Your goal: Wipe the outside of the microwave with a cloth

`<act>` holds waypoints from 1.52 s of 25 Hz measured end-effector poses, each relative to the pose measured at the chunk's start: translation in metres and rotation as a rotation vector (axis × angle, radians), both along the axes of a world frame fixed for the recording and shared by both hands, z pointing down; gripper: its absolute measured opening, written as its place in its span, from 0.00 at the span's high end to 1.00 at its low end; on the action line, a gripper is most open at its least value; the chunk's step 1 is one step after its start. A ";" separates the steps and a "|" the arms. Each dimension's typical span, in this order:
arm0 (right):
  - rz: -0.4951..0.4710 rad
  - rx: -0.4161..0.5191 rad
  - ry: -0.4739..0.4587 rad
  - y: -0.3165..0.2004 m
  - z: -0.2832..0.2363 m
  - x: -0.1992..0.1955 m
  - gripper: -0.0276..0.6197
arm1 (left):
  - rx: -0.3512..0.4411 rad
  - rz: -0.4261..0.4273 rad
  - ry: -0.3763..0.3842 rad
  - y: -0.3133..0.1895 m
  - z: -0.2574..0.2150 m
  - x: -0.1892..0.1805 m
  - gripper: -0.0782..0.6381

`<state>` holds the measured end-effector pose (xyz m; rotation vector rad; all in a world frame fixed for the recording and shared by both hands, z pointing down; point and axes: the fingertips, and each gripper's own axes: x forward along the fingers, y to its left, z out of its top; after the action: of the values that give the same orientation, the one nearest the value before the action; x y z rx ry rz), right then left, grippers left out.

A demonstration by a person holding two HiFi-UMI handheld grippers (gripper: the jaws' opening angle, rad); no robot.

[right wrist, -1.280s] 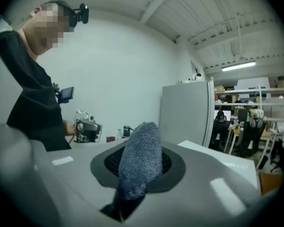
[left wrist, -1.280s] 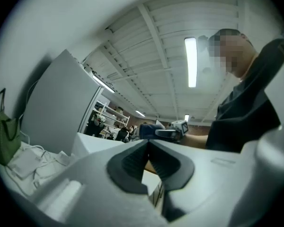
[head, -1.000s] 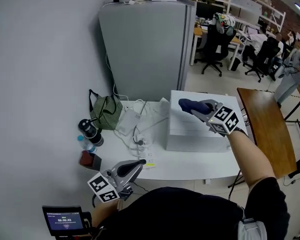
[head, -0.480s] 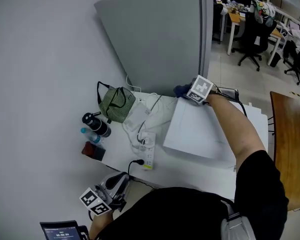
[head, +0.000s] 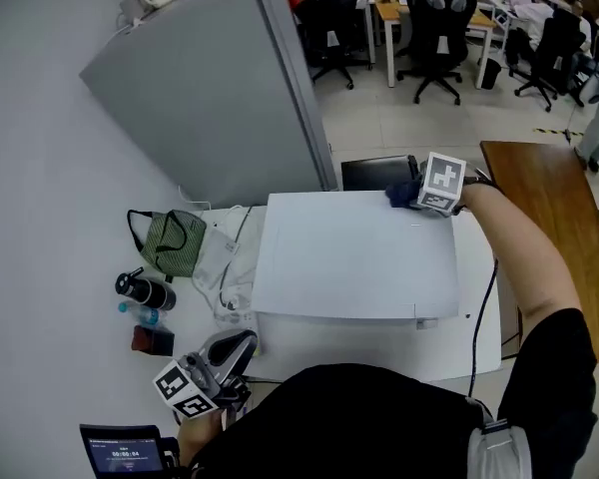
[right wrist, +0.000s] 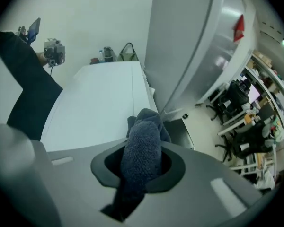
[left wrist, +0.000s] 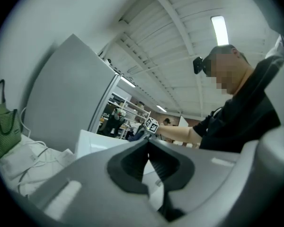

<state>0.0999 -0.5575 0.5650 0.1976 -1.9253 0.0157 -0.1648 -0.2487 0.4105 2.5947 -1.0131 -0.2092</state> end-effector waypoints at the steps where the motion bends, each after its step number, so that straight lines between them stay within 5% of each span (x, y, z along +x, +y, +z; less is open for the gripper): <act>1: 0.027 0.014 0.036 0.000 -0.002 0.031 0.87 | 0.002 0.026 0.005 -0.004 -0.002 0.007 0.89; 5: 0.118 0.053 0.147 0.006 -0.005 0.114 0.87 | 0.002 0.101 0.026 -0.009 -0.004 0.020 0.89; 8: 0.158 0.095 0.103 0.013 -0.019 0.112 0.87 | 0.009 0.129 0.034 -0.003 0.004 0.011 0.89; 11: 0.078 0.106 -0.154 0.035 -0.059 -0.005 0.87 | 0.031 0.123 0.044 0.006 0.011 -0.022 0.89; 13: -0.035 0.100 -0.241 0.054 -0.074 -0.109 0.87 | 0.044 0.111 0.054 0.012 0.009 -0.053 0.89; 17: -0.151 0.077 -0.275 0.072 -0.064 -0.277 0.86 | 0.062 0.094 0.076 0.028 0.006 -0.109 0.89; 21: -0.127 0.100 -0.198 0.058 -0.027 -0.340 0.86 | 0.047 0.098 0.078 0.042 0.017 -0.143 0.89; 28: -0.029 0.034 -0.153 0.046 -0.002 -0.264 0.87 | 0.021 0.094 0.052 0.043 0.021 -0.126 0.89; 34: 0.040 0.037 -0.031 0.052 0.002 -0.057 0.87 | 0.055 0.144 0.059 0.031 0.006 -0.028 0.89; 38: 0.160 0.038 -0.034 0.058 0.001 0.069 0.87 | 0.047 0.180 0.075 0.025 0.002 0.032 0.89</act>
<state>0.1694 -0.4998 0.5664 0.3783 -1.9401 0.0897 -0.1325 -0.2236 0.4128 2.6797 -0.7523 -0.2859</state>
